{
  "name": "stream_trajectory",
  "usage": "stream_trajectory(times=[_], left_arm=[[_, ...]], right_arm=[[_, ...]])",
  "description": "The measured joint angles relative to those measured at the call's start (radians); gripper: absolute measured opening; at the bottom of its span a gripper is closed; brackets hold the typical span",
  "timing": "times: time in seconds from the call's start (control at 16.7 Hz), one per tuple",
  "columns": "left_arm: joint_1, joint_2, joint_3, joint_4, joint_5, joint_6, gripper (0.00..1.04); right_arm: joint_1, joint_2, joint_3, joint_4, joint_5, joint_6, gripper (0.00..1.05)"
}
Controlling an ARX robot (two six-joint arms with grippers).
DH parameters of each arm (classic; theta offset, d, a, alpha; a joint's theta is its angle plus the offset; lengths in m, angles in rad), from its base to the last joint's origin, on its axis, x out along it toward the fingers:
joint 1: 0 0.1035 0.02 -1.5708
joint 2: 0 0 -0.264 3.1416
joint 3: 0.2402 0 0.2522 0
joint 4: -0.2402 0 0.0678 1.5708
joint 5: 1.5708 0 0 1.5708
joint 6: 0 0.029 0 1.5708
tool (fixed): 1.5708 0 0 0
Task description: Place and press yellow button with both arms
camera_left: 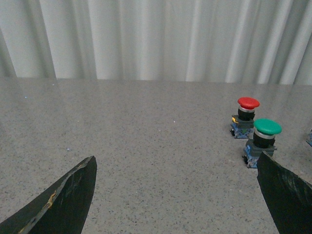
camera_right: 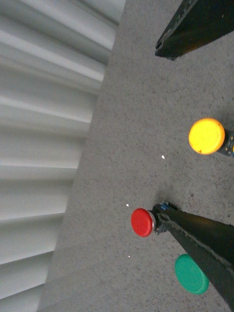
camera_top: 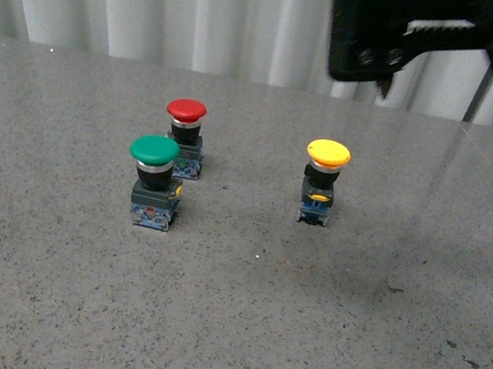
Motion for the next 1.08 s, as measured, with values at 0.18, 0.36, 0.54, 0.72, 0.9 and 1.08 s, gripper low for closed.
stream_trajectory(times=[0.18,0.36,0.54,0.72,0.9,1.08], left_arm=[[0.000,0.000,0.000,0.000,0.000,0.000,0.98],[0.000,0.000,0.000,0.000,0.000,0.000,0.98],[0.000,0.000,0.000,0.000,0.000,0.000,0.98],[0.000,0.000,0.000,0.000,0.000,0.000,0.98],[0.000,0.000,0.000,0.000,0.000,0.000,0.98],[0.000,0.000,0.000,0.000,0.000,0.000,0.98]], right_arm=[[0.042,0.113,0.074,-0.084,0.023,-0.001,0.67],[0.040,0.133,0.094,-0.127,0.027,0.001,0.56],[0.040,0.146,0.114,-0.173,0.028,0.007,0.43],[0.032,0.169,0.151,-0.232,0.024,0.021,0.16],[0.032,0.212,0.196,-0.295,0.013,0.033,0.02],[0.026,0.267,0.251,-0.318,0.017,0.037,0.02]])
